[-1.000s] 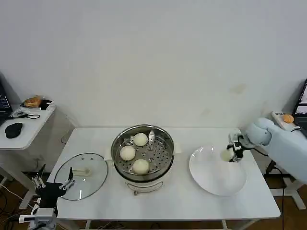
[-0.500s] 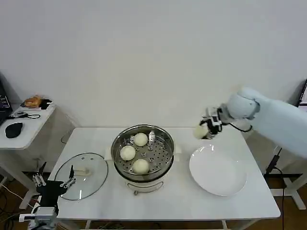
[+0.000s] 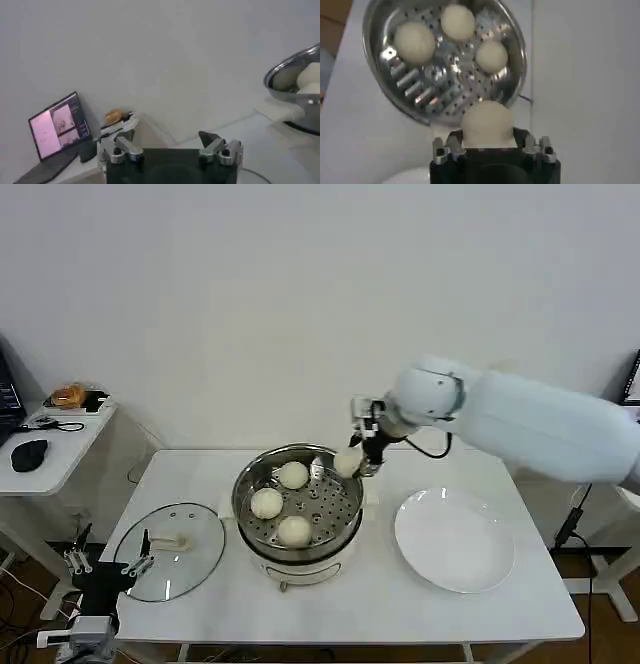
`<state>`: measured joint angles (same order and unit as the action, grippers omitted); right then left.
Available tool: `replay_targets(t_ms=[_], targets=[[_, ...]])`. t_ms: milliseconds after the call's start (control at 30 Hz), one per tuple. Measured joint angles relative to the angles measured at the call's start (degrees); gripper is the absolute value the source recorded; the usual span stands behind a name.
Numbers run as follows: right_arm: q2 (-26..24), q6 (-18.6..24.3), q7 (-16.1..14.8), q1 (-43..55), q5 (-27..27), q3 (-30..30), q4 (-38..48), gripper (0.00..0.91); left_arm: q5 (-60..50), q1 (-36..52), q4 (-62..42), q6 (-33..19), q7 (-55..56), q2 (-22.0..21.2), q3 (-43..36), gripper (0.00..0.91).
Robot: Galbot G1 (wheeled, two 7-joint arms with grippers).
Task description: Take steamed baozi put them in steamer then cover it.
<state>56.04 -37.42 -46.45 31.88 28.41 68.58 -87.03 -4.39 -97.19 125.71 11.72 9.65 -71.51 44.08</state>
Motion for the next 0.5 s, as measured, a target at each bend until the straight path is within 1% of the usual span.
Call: replay_targets(t_ms=[233,500], targets=[[4.9,-2.0,1.6,-2.0,1.6,0.7,2.6,0.685,0.1,-0.1,-0.1,-0.1,0.0,-0.1,0.5,0.907],[6.9,-3.1,1.8,-4.9,1.0,1.0,5.6,0.685,0.1,0.1,0.2,-0.1,0.0,-0.2,0.4,0.907]])
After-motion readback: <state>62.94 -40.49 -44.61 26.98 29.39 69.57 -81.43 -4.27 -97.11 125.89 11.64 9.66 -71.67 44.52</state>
